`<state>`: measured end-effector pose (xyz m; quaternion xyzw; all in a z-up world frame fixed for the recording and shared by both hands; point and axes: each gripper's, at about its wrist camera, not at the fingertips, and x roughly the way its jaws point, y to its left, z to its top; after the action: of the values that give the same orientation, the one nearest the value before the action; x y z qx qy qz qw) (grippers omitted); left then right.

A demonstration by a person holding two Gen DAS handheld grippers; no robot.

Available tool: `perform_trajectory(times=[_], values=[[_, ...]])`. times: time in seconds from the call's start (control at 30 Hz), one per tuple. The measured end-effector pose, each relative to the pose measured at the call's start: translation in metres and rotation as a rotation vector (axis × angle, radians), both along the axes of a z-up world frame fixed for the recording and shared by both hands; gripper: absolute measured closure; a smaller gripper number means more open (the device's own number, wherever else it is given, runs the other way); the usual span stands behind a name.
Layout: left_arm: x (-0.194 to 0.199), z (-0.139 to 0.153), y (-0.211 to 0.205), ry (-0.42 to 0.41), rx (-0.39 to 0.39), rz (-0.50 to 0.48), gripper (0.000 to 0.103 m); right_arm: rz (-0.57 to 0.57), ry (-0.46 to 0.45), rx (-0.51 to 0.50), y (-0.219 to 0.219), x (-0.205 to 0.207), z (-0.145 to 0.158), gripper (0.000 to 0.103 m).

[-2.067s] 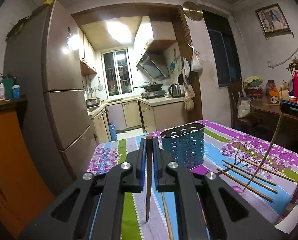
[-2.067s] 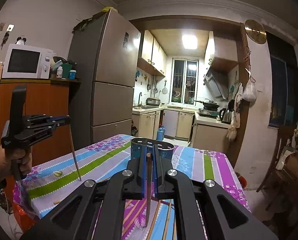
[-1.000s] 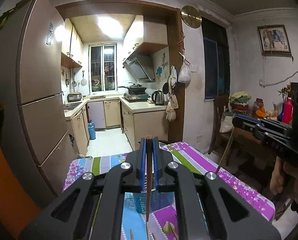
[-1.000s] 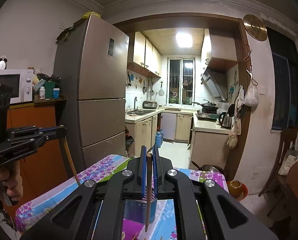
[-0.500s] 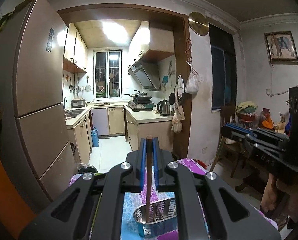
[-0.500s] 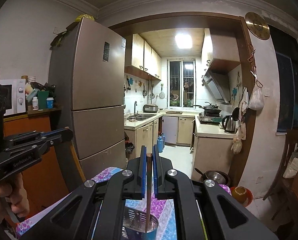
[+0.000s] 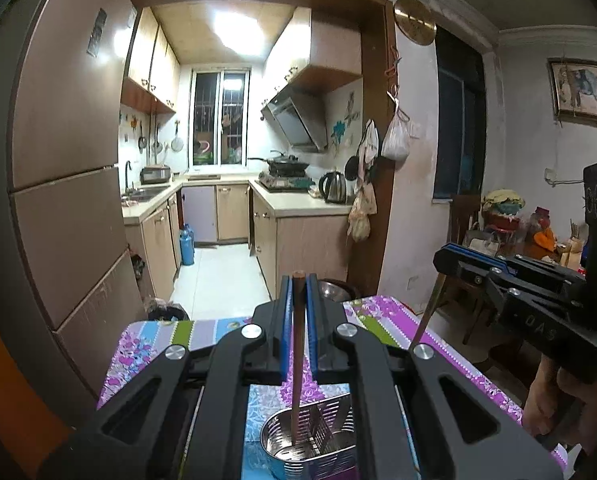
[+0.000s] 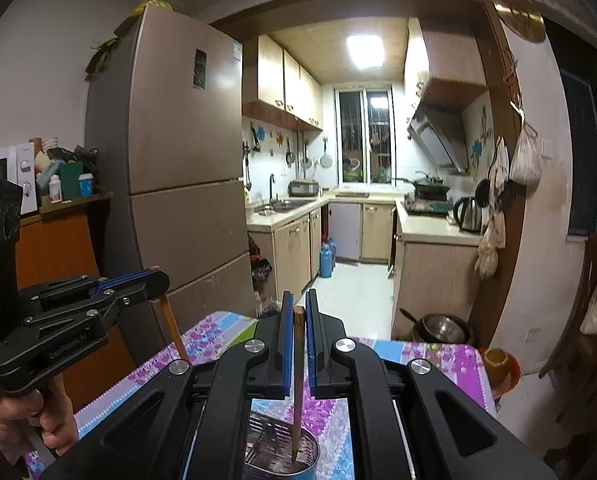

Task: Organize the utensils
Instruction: 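Lift both held chopsticks upright and carry them over the blue utensil holder, then open the left gripper over the holder while the right gripper releases its chopstick, then return both grippers to the table and grasp one chopstick each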

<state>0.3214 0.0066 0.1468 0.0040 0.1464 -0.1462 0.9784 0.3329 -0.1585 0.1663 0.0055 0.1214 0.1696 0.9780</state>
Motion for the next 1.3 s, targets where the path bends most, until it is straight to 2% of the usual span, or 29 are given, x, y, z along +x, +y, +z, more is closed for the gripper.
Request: perform_trajectory(times=[0.2, 0.27, 0.33, 0.43, 0.6, 0.73, 0.83, 0.93, 1.0, 1.13, 1.17, 1.3], values=[[0.007, -0.009, -0.009, 0.012, 0.038, -0.007, 0.097, 0.000, 0.036, 0.013, -0.001, 0.013, -0.017, 0.096], [0.007, -0.008, -0.008, 0.015, 0.039, -0.004, 0.090, -0.004, 0.038, 0.015, -0.002, 0.014, -0.018, 0.096], [0.007, -0.006, -0.006, 0.011, 0.031, 0.005, 0.076, -0.012, 0.038, 0.020, -0.004, 0.013, -0.017, 0.095], [0.004, -0.004, 0.000, 0.006, 0.020, 0.013, 0.074, -0.021, 0.030, 0.029, -0.008, 0.008, -0.014, 0.094], [-0.025, -0.004, 0.018, -0.017, 0.008, 0.015, 0.073, -0.030, -0.004, 0.043, -0.022, -0.016, -0.003, 0.084], [-0.066, -0.010, 0.038, -0.052, 0.026, 0.028, 0.059, -0.024, -0.046, 0.055, -0.040, -0.055, 0.006, 0.075], [-0.116, -0.027, 0.055, -0.080, 0.053, 0.024, 0.050, -0.015, -0.092, 0.051, -0.055, -0.100, 0.004, 0.064], [-0.165, -0.062, 0.069, -0.069, 0.080, 0.012, 0.048, -0.005, -0.133, 0.044, -0.067, -0.152, -0.012, 0.057], [-0.195, -0.100, 0.073, -0.023, 0.095, -0.003, 0.048, 0.001, -0.140, 0.042, -0.072, -0.188, -0.036, 0.054], [-0.227, -0.165, 0.076, 0.084, 0.105, -0.019, 0.048, 0.012, -0.095, 0.060, -0.076, -0.236, -0.087, 0.054], [-0.233, -0.182, 0.078, 0.125, 0.085, -0.027, 0.048, 0.002, -0.077, 0.063, -0.077, -0.248, -0.105, 0.054], [-0.261, -0.221, 0.072, 0.178, 0.046, -0.068, 0.048, -0.031, -0.011, 0.083, -0.078, -0.279, -0.154, 0.054]])
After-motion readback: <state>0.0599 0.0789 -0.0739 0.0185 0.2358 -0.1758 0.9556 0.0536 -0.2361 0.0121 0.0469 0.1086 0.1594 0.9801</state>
